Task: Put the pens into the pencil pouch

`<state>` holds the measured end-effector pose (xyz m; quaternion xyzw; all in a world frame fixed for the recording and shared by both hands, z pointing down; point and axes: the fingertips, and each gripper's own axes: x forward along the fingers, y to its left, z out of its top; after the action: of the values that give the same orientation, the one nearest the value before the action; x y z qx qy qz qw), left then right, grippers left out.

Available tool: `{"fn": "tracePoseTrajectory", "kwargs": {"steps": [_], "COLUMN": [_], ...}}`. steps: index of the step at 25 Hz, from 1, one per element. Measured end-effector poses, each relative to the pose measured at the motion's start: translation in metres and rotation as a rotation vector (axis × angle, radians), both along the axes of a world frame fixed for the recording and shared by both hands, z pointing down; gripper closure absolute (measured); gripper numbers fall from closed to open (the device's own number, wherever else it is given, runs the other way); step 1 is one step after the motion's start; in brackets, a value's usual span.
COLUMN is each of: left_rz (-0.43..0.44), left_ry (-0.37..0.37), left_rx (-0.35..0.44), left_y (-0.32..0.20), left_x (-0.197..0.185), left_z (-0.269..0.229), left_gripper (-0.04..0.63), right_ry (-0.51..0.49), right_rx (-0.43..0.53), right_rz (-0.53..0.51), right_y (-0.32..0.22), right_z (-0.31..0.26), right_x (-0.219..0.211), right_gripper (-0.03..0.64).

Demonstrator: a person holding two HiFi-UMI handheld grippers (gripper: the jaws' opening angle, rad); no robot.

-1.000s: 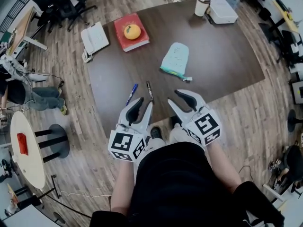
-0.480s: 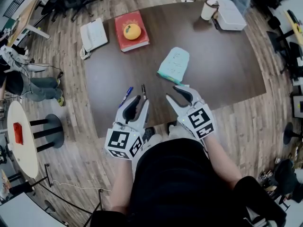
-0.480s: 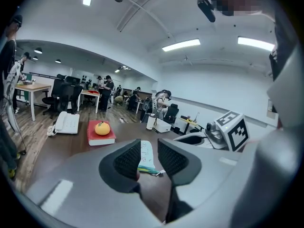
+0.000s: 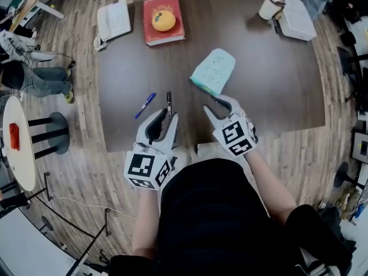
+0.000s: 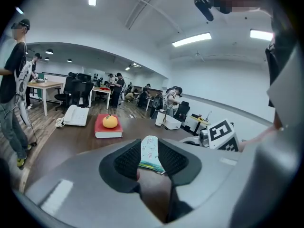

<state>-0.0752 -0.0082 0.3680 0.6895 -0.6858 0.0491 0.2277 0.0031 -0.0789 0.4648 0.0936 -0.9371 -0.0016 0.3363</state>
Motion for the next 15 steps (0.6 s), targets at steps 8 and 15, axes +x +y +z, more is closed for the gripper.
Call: {"fn": "tracePoseTrajectory", "kwargs": {"steps": [8,15], "left_rz": [-0.059,-0.066], "left_ry": [0.002,0.01], "left_rx": [-0.058,-0.084], "left_y": [0.006,0.01], "left_x": [0.001,0.003], "left_z": [0.024,0.039], "left_gripper": [0.491,0.489], "right_ry": [0.111,0.165], "right_rx": [0.0,0.004], "right_rz": [-0.023,-0.019], "right_y": [-0.022,-0.032], "right_z": [0.056,0.088], "right_x": [0.003,0.004], "right_gripper": [0.494,0.494]}}
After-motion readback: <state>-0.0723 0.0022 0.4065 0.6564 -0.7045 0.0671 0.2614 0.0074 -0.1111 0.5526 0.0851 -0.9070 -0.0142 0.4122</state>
